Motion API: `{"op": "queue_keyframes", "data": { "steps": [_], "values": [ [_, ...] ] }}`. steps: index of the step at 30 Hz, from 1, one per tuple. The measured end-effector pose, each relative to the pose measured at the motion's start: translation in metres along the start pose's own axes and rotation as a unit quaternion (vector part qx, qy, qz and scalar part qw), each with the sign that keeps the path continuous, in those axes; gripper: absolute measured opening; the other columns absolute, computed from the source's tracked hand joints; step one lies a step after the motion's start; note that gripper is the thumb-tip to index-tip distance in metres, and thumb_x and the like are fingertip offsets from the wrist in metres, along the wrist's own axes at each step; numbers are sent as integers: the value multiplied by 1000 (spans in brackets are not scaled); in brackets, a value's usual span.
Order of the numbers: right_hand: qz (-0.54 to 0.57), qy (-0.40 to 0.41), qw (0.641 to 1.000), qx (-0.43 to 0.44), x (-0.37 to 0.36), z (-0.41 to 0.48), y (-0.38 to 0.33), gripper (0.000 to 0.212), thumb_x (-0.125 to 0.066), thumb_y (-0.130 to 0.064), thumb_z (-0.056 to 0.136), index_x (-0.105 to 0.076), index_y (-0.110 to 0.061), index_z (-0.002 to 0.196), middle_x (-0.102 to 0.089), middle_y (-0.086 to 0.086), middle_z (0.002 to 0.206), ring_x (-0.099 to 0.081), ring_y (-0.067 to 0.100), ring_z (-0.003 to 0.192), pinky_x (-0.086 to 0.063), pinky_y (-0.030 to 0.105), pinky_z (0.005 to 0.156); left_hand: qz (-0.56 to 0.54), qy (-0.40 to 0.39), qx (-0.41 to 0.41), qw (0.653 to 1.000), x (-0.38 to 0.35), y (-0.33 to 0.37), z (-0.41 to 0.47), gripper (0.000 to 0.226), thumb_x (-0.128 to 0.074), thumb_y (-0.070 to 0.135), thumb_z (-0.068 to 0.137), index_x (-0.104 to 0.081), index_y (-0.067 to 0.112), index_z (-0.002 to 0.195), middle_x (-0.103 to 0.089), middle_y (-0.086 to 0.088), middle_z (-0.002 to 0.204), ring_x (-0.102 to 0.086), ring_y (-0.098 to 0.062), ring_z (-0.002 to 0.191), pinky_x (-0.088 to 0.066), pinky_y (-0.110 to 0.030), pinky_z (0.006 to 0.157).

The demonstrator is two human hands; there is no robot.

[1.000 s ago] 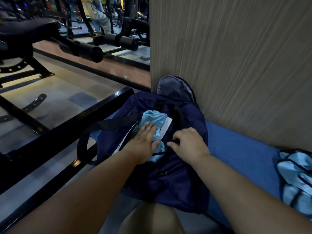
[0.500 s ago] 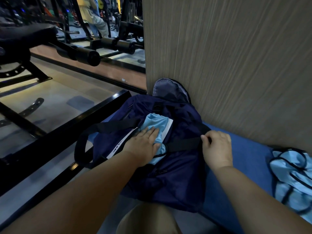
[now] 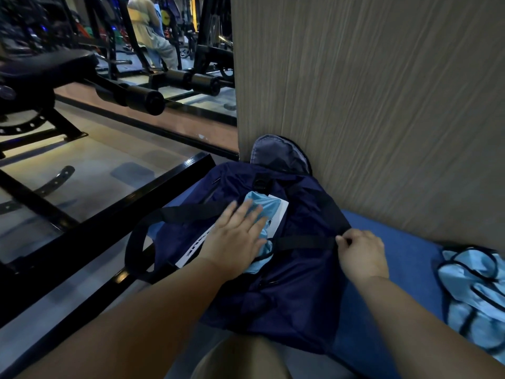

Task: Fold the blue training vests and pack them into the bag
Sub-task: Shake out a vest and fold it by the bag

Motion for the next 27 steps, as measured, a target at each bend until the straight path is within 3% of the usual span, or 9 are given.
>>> {"op": "queue_keyframes", "data": {
  "steps": [1,3,5,8,11,14,20,23,27],
  "values": [
    [-36,-15,999,-4,2,-1,0,23,-53,-31,98,-66,-15,108,-61,10,112,-46,30,111,-37,39,92,11,-6,9,1000,2,-2,-1,68,-9,55,96,-47,25,143,-38,-1,154,-22,-24,148,-4,-51,119],
    [-93,7,995,30,6,-5,-8,25,-59,-26,92,-65,-21,116,-64,4,113,-50,27,114,-32,41,104,21,-52,27,998,-1,-6,0,90,18,69,83,-25,31,152,-14,3,163,3,-24,151,14,-57,115],
    [-99,33,986,134,7,-8,-28,36,-60,-13,82,-68,-22,117,-69,2,105,-58,26,109,-27,45,114,25,-91,43,995,-4,-6,1,98,31,71,71,-6,33,155,3,7,164,18,-21,149,20,-60,111],
    [-69,-57,953,288,3,-22,-66,35,-50,-23,87,-71,-21,115,-69,2,111,-59,25,109,-36,39,106,-16,-126,53,991,-7,-7,5,76,7,70,87,5,34,154,6,10,163,22,-18,147,16,-63,112],
    [-145,-184,930,283,-15,-35,-87,44,-43,-47,97,-53,-28,136,-54,-4,130,-39,21,127,-29,40,106,-38,-165,60,984,-6,-9,7,68,-4,67,94,10,36,153,6,13,163,22,-18,147,16,-63,113],
    [-190,-192,921,282,-24,-37,-95,41,-43,-48,98,-54,-25,130,-52,-2,125,-35,21,126,-26,42,105,-62,-177,63,980,-8,-11,8,67,-4,66,95,11,36,153,6,13,163,20,-18,148,14,-60,115],
    [-1,-152,944,293,-30,-35,-77,16,-53,-29,99,-65,-19,97,-46,-11,96,-40,16,106,-39,32,94,-95,-195,86,972,-10,-14,11,63,-3,61,96,11,37,153,8,17,162,20,-19,148,14,-59,115],
    [81,-107,942,308,-32,-36,-62,12,-61,-15,94,-64,-13,83,-46,-11,86,-42,14,94,-32,10,84,-100,-203,91,970,-10,-18,14,56,-6,50,102,11,37,153,8,18,162,20,-19,148,12,-60,115],
    [134,-40,938,318,-27,-38,-45,10,-67,-11,89,-66,-13,79,-50,-12,83,-43,8,88,-27,1,88,-100,-218,92,966,-13,-22,14,55,-13,39,105,13,37,153,11,17,161,21,-19,148,12,-61,115]
  ]
}}
Point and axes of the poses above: each hand's wrist, its own z-axis towards the middle knuckle, its own x-axis out of the back of the hand, y = z × x, the point moved 1 cm from there along z, towards the middle knuckle
